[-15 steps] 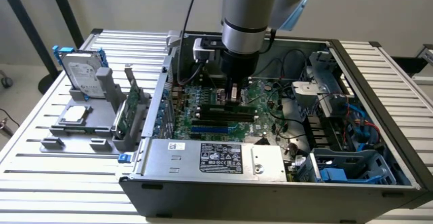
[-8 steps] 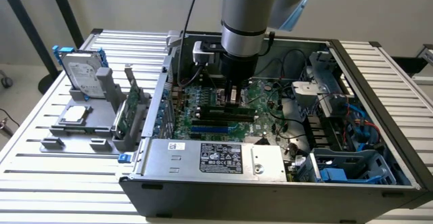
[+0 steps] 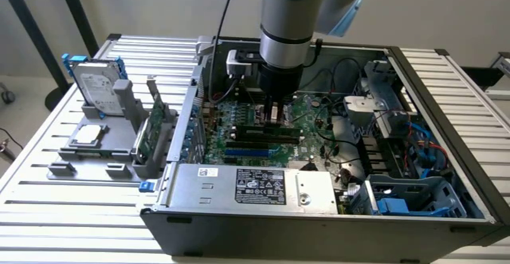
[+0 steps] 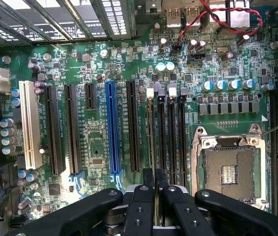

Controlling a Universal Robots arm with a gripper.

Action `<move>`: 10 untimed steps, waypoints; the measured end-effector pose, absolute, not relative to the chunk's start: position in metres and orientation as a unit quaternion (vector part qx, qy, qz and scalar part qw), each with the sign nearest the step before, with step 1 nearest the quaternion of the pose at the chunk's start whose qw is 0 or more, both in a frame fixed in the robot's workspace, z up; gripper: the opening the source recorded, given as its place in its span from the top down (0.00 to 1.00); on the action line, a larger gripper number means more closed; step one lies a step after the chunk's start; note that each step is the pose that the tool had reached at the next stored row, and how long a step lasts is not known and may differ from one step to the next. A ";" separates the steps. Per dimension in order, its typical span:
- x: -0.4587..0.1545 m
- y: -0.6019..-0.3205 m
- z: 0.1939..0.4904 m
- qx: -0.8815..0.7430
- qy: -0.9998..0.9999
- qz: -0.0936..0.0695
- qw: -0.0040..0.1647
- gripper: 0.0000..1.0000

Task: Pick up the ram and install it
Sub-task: 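Insert the ram into the slot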

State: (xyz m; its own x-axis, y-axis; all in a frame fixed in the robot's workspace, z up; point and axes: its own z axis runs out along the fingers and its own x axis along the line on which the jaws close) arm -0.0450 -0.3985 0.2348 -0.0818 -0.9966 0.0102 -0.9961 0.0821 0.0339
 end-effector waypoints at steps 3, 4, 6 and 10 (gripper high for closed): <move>-0.045 -0.398 0.234 0.677 -0.735 -0.009 0.015 0.86; -0.045 -0.398 0.234 0.677 -0.735 -0.009 0.015 0.86; -0.045 -0.398 0.234 0.677 -0.735 -0.009 0.015 0.86; -0.045 -0.398 0.233 0.677 -0.735 -0.009 0.015 0.86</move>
